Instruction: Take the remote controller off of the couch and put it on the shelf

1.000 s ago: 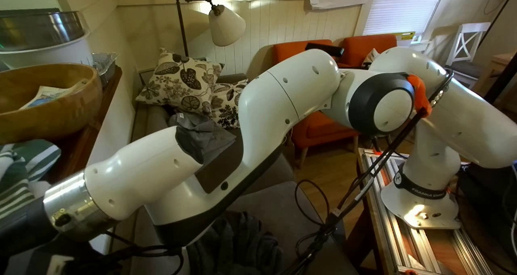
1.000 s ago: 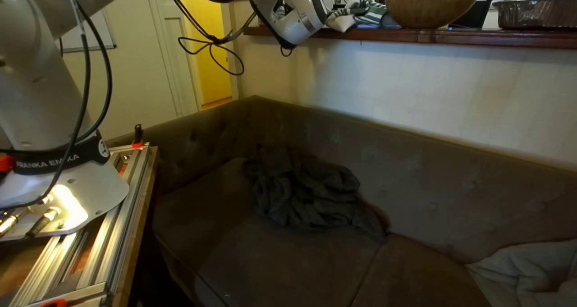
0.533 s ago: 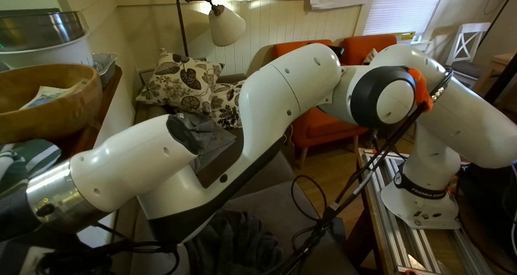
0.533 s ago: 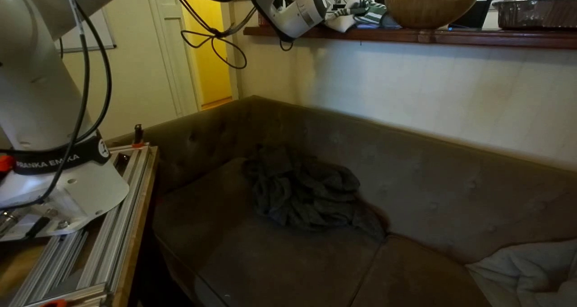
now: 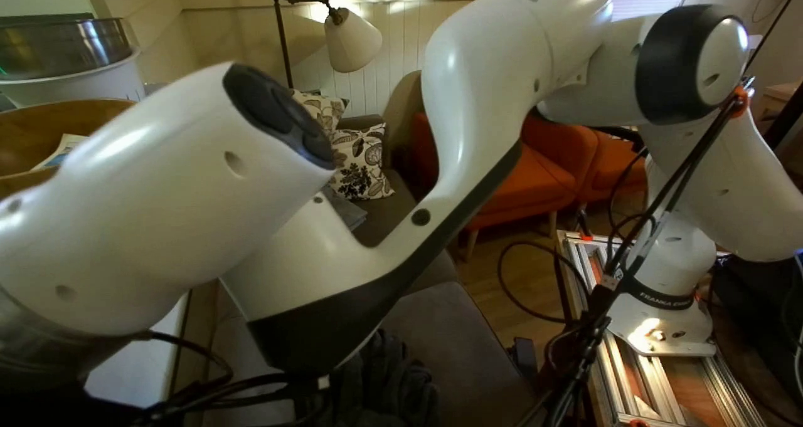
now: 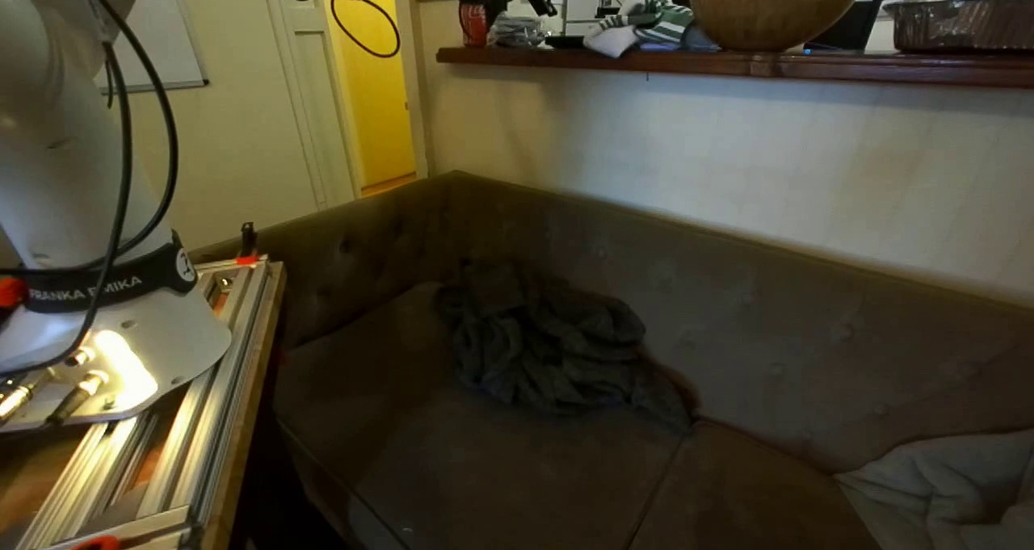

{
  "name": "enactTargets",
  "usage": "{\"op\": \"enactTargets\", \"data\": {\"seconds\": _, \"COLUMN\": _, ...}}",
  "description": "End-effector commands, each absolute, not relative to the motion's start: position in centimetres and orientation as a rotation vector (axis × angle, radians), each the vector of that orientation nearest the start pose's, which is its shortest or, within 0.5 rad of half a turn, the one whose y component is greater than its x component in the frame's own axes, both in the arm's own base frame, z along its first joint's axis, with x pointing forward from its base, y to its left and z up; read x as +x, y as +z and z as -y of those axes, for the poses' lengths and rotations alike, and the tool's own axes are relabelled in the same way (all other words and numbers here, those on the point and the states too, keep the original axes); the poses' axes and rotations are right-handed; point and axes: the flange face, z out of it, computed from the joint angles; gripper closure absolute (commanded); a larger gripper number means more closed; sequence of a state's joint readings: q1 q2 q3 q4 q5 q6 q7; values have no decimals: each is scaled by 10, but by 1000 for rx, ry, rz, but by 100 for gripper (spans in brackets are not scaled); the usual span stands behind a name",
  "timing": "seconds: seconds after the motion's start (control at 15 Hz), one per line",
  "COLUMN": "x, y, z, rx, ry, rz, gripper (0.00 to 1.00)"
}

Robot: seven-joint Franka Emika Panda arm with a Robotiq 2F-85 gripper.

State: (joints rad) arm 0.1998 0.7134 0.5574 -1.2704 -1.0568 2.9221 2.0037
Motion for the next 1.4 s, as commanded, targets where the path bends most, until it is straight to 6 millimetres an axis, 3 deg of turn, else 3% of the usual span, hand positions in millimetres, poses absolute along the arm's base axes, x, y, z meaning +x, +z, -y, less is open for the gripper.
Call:
{"op": "enactTargets", "data": {"seconds": 0.0, "x": 591, "y": 534, "z": -416, "rx": -2021, "ry": -989, "rz": -807, "gripper": 0}}
{"op": "enactTargets", "data": {"seconds": 0.13, "x": 578, "y": 551, "z": -392, "rx": -1990, "ry": -1097, "rz": -880, "gripper": 0}}
{"op": "enactTargets", "data": {"seconds": 0.4, "x": 545, "y": 554, "z": -360, "rx": -2076, "ry": -1121, "rz": -1001, "gripper": 0}}
{"op": "enactTargets", "data": {"seconds": 0.6, "x": 519, "y": 546, "z": -333, "rx": -2092, "ry": -1087, "rz": -1114, "gripper": 0}}
{"op": "enactTargets", "data": {"seconds": 0.8, "x": 495, "y": 531, "z": -294, "rx": -2053, "ry": -1069, "rz": -1274, "gripper": 0}}
{"op": "enactTargets", "data": {"seconds": 0.87, "x": 489, "y": 526, "z": -280, "rx": -2044, "ry": -1044, "rz": -1229, "gripper": 0}}
{"op": "enactTargets", "data": {"seconds": 0.93, "x": 516, "y": 531, "z": -310, "rx": -2082, "ry": -1066, "rz": -1184, "gripper": 0}}
{"op": "enactTargets", "data": {"seconds": 1.13, "x": 500, "y": 523, "z": -284, "rx": -2072, "ry": -1065, "rz": -1200, "gripper": 0}}
{"op": "enactTargets", "data": {"seconds": 1.27, "x": 499, "y": 526, "z": -289, "rx": -2112, "ry": -1094, "rz": -1133, "gripper": 0}}
{"op": "enactTargets", "data": {"seconds": 1.33, "x": 500, "y": 521, "z": -283, "rx": -2214, "ry": -1105, "rz": -1068, "gripper": 0}}
